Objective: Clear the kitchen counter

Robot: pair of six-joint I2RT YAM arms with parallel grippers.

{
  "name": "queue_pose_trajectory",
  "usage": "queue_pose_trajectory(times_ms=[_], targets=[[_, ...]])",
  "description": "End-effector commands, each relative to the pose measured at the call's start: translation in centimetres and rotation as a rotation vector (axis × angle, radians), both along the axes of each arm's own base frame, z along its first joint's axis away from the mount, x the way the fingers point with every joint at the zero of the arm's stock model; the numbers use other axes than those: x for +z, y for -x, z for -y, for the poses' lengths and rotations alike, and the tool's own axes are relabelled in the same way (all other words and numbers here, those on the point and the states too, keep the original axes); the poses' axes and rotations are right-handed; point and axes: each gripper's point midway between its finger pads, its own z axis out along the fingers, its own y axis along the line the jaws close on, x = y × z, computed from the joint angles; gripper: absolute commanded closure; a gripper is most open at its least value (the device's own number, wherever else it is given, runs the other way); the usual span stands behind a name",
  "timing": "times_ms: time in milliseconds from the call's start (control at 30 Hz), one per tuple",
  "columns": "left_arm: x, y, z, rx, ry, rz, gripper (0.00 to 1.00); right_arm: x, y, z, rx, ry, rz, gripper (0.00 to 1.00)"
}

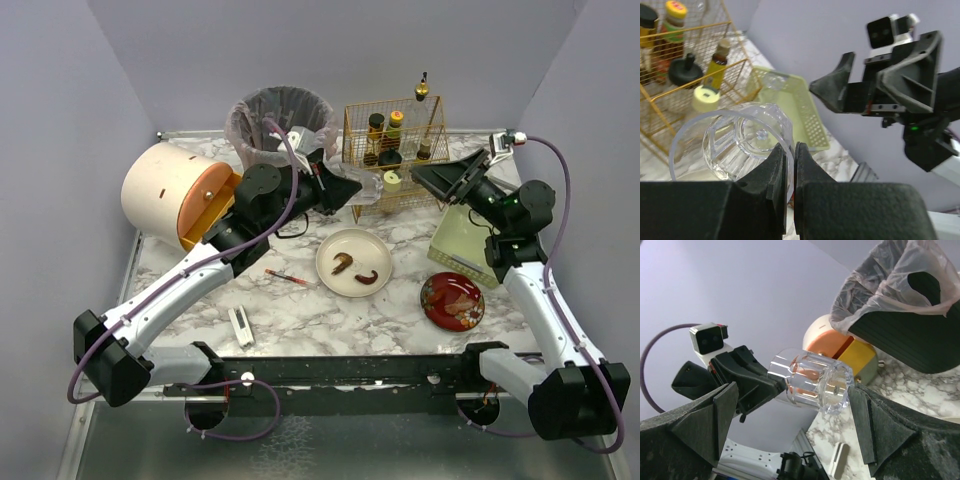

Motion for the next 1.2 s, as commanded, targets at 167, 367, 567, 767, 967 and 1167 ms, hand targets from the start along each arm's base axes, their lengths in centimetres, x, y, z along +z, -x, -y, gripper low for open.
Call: queue_pose_trajectory(times_ms=[167, 367, 567, 767, 967, 1167], targets=[[8.5, 3.5, 0.6, -0.174, 0.273, 0.184, 1.0, 1.9, 0.5, -1.1, 0.068, -0.017, 0.061, 0.0], [9.5, 4.9, 1.3, -0.277, 0.356, 0.183, 1.0, 1.3, 1.0, -2.1, 0.161, 0.022, 0.092, 0.0], [9.0, 5.1, 1.6, -0.299, 0.366, 0.185, 1.0, 2.4, 2.2, -2.4, 0.221, -0.012, 0.155, 0.0], [8.3, 4.9, 1.9, -0.299, 0.357, 0.174, 1.0, 3.4, 3.0, -2.3, 0.22, -0.016, 0.214, 0.0], [8.5, 5.1, 2.3, -0.331, 0.357, 0.186, 1.0, 2.6, 2.8, -2.6, 0.248, -0.009, 0.181, 0.0], [8.9, 5.8, 2.6, -0.381, 0.377, 0.208, 1.0, 1.7, 2.4, -2.7, 0.265, 0.001, 0.142, 0.01]])
